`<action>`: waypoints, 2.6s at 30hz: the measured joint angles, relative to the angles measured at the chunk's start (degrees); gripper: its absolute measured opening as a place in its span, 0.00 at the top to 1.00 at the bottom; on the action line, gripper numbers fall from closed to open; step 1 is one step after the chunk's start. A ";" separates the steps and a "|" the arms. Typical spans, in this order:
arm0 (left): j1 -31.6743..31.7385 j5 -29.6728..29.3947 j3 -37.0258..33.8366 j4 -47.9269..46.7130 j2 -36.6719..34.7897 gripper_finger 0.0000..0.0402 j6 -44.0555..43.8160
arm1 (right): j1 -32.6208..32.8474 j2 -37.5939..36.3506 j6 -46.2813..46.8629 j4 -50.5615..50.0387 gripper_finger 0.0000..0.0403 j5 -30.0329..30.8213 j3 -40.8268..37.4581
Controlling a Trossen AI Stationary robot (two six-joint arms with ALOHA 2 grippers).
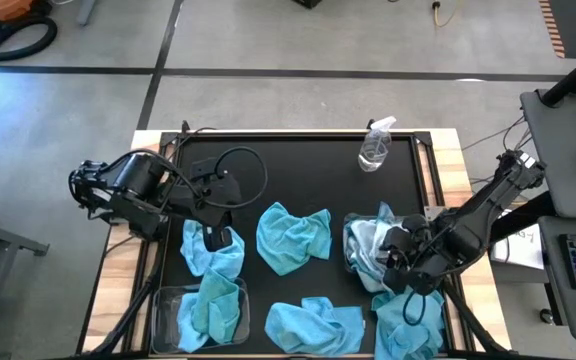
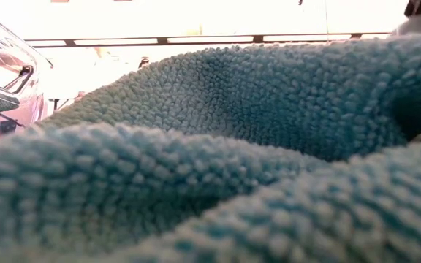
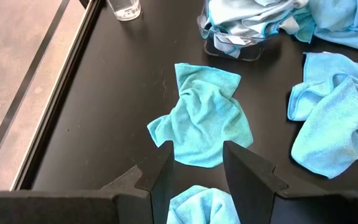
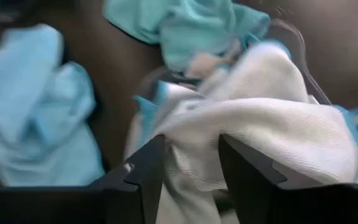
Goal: Sort microfiber towel by color & place in baskets
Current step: Put the light blue microfiber towel into the right transparent bin, then put the blue microfiber towel into the left transparent bin
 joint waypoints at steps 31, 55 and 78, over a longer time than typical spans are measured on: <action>-0.14 1.85 -0.57 0.23 0.00 0.69 3.00 | -17.44 16.46 -28.51 17.33 0.69 -3.82 11.20; -2.12 5.64 -35.63 34.59 0.04 0.69 18.29 | -16.77 15.65 -36.21 8.66 0.79 -4.75 26.13; 5.60 9.14 -64.12 64.32 -0.04 0.69 20.68 | -16.70 15.63 -36.22 7.59 0.79 -4.57 26.13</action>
